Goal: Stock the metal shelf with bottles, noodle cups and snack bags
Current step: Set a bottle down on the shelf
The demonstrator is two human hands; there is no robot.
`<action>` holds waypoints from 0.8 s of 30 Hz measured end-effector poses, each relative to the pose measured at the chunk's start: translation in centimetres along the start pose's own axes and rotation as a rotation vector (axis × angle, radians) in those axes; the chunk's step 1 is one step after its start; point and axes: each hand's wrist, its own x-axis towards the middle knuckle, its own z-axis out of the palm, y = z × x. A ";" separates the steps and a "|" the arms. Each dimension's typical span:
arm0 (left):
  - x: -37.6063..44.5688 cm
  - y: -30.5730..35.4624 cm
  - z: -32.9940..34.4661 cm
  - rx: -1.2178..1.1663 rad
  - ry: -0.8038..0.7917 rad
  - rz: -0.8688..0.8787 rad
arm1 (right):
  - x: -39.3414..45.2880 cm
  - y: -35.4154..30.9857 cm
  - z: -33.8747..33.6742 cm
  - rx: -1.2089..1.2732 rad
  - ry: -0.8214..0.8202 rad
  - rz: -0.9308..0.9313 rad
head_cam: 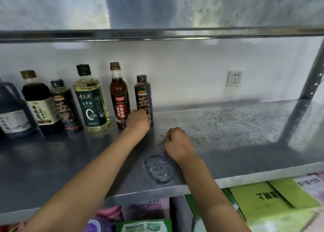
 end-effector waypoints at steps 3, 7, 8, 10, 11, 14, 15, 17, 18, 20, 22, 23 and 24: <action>-2.9 -0.7 -0.3 -0.008 0.071 0.194 | -0.5 -0.2 -0.3 -0.065 0.083 0.014; -7.1 -1.6 0.5 -0.024 0.223 0.496 | -2.1 -0.3 -0.9 -0.090 0.352 0.075; -8.0 -1.7 0.6 -0.016 0.199 0.520 | -2.8 -0.1 -0.8 -0.103 0.411 0.090; -9.7 -1.4 0.8 0.007 0.180 0.539 | -4.5 0.2 -0.6 -0.097 0.517 0.123; -10.6 -1.3 0.8 0.007 0.177 0.557 | -5.7 0.4 -0.3 -0.096 0.556 0.148; -13.6 -1.2 0.9 -0.010 0.150 0.648 | -10.4 0.9 1.2 -0.203 0.570 0.194; -14.5 -1.2 0.9 0.002 0.155 0.676 | -11.9 1.0 1.6 -0.233 0.535 0.222; -16.6 -1.7 1.0 0.009 0.223 0.759 | -15.1 1.2 2.4 -0.262 0.455 0.286; -17.8 -1.9 1.3 -0.017 0.274 0.810 | -16.8 1.3 2.7 -0.266 0.438 0.310; -20.3 -2.1 2.6 -0.088 0.323 0.937 | -20.2 1.5 3.0 -0.287 0.428 0.352; -23.5 -2.0 4.5 -0.126 0.270 1.055 | -24.3 1.5 3.0 -0.325 0.463 0.422; -25.4 -1.8 5.4 -0.147 0.231 1.101 | -26.6 1.4 2.9 -0.335 0.487 0.468; -27.3 -1.5 6.2 -0.177 0.193 1.145 | -28.9 1.3 2.7 -0.343 0.512 0.516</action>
